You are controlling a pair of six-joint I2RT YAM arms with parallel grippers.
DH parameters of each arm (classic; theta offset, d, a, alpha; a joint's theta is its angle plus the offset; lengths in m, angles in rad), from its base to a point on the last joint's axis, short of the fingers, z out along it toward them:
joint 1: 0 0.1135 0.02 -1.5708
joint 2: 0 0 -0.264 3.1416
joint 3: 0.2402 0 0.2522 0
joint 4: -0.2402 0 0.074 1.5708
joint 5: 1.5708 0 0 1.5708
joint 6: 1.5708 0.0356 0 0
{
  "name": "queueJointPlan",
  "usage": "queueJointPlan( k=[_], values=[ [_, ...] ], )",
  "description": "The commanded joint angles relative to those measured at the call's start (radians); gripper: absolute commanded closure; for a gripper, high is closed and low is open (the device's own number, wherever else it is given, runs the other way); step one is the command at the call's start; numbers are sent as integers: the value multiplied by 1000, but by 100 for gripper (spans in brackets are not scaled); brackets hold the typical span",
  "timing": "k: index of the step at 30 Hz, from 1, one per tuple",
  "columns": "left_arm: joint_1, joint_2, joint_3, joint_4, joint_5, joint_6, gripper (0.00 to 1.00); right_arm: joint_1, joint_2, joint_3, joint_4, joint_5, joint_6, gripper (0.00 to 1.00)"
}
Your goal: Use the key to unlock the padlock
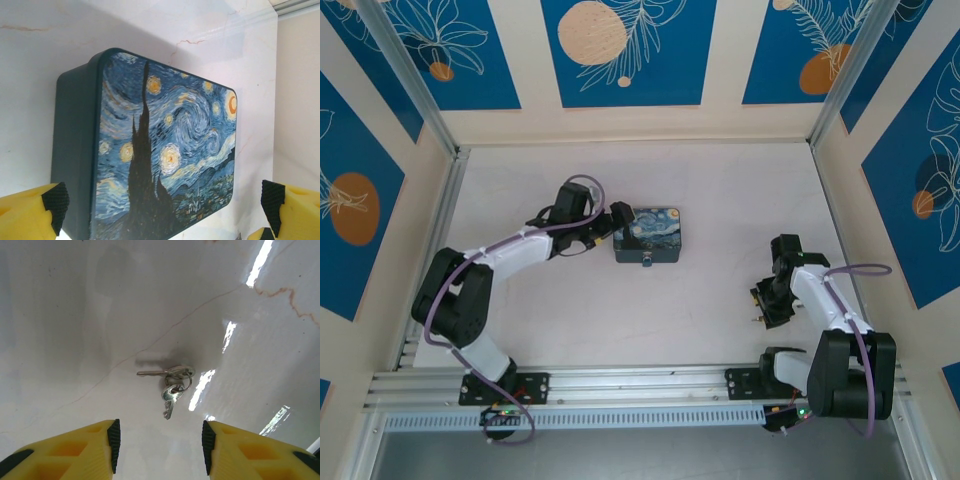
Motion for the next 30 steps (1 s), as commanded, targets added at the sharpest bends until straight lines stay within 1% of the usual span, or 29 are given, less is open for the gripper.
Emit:
queueJointPlan(
  k=[1, 21, 30],
  values=[
    [-8, 18, 39, 9, 31, -12, 0, 7, 6, -19, -20, 22, 39, 51],
    [-6, 3, 77, -23, 50, -5, 0, 24, 88, -83, 56, 65, 89, 56],
    [-7, 9, 93, -31, 51, -3, 0, 24, 95, -105, 86, 60, 73, 72]
  ],
)
